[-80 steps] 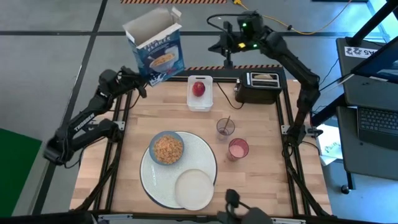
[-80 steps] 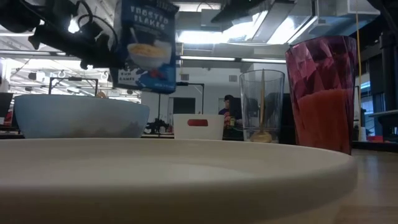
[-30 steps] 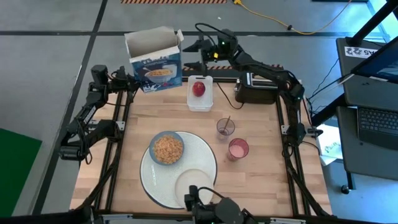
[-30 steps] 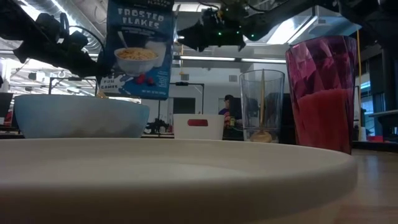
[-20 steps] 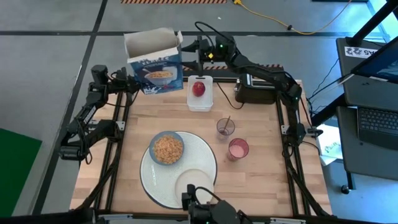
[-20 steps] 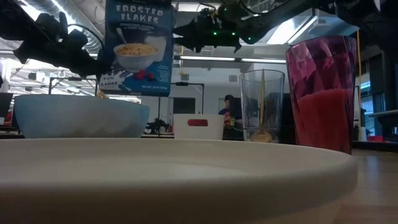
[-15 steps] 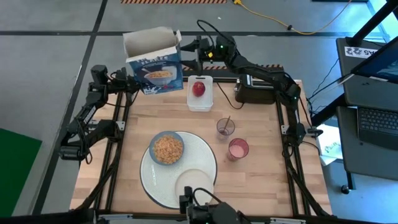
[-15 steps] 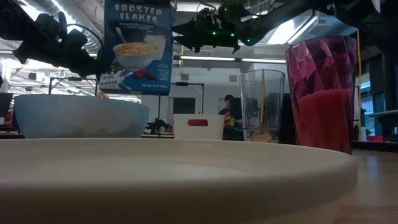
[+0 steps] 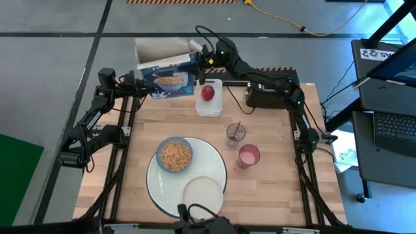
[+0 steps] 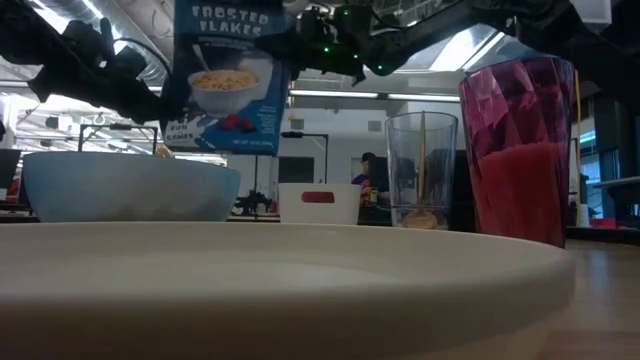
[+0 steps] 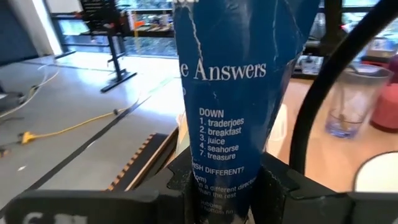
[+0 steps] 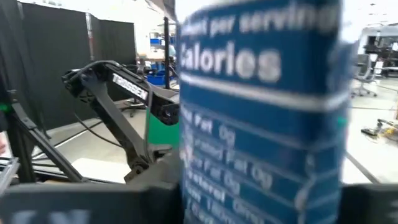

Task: Arrange a breakfast setting
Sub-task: Pour the cereal into the blue bowl

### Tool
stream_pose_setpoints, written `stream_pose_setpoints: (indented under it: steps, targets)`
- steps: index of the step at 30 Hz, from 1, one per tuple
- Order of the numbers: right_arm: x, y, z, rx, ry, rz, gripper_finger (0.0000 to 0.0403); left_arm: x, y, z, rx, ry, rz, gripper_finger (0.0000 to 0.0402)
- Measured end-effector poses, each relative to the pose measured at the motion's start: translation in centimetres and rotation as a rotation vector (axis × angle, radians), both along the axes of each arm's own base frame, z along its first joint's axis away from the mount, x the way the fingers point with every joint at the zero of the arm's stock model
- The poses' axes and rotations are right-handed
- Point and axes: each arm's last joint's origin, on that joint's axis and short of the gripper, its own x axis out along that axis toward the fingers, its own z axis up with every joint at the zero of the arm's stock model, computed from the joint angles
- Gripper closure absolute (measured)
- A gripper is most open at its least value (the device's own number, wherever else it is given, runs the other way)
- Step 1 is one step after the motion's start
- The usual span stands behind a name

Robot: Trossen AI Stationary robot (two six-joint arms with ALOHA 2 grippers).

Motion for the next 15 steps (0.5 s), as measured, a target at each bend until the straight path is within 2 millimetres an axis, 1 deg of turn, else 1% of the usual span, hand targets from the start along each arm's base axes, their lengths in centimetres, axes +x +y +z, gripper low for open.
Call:
stream_pose_setpoints:
  steps: [4,7,9,12,15]
  targets:
    - [-0.37,-0.78,-0.22,0.011,0.021,-0.024,0.0354,-0.09,0.20,0.01,-0.048,-0.002,0.077,0.0287]
    - [-0.35,-0.89,-0.47,0.018,0.042,-0.042,0.0390,-0.14,0.33,0.12,-0.080,-0.017,0.122,0.0276]
    - [-0.31,-0.86,-0.52,0.004,0.046,-0.048,0.0394,-0.17,0.42,0.23,-0.084,-0.024,0.147,0.0264]
    - [-0.10,-0.57,-0.67,-0.007,0.057,-0.062,0.0389,-0.23,0.55,0.44,-0.101,-0.047,0.178,0.0240]
    - [0.13,-0.30,-0.79,-0.018,0.063,-0.088,0.0396,-0.22,0.66,0.94,-0.151,-0.114,0.189,0.0212]
